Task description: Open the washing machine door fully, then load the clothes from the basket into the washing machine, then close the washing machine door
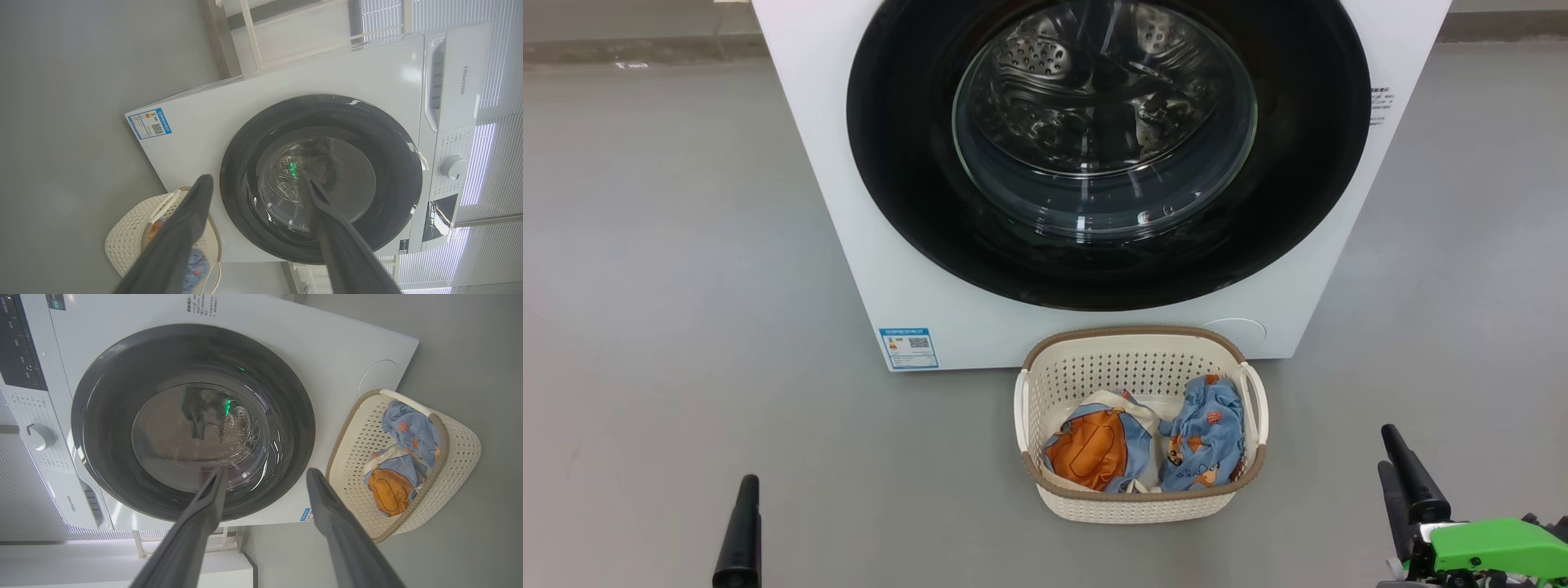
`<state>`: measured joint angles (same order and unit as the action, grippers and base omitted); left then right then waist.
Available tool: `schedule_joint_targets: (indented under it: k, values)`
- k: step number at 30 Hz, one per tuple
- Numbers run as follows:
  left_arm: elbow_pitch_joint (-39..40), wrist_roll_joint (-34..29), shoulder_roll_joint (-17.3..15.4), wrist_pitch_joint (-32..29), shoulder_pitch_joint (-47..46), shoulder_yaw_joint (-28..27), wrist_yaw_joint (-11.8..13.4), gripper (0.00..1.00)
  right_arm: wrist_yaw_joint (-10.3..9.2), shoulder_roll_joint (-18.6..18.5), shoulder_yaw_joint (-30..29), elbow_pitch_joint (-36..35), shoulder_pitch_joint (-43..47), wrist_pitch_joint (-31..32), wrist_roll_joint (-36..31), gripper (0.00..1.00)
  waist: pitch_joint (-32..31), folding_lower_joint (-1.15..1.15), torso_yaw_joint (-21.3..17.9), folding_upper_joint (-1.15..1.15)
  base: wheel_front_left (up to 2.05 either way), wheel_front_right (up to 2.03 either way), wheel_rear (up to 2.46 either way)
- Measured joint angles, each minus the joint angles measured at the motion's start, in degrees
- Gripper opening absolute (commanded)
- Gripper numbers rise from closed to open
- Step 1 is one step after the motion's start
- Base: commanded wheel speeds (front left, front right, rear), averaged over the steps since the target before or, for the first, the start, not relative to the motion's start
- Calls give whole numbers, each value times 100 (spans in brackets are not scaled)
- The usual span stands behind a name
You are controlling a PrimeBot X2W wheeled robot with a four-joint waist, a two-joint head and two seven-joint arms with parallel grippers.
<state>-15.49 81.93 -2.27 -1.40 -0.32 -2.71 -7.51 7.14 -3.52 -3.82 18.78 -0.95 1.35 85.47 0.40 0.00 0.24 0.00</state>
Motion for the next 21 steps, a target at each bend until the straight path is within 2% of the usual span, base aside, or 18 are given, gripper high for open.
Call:
schedule_joint_targets:
  k: [11,21]
  values:
    - [112,-883,-30,185,-1,69,0,100,0,-85,170,-47,-48,-163,-524,100,28,0,12,0,0,0,0]
    - [180,-1700,-30,336,-2,74,0,100,0,-209,359,-67,-133,-335,-1418,100,25,0,17,0,0,0,0]
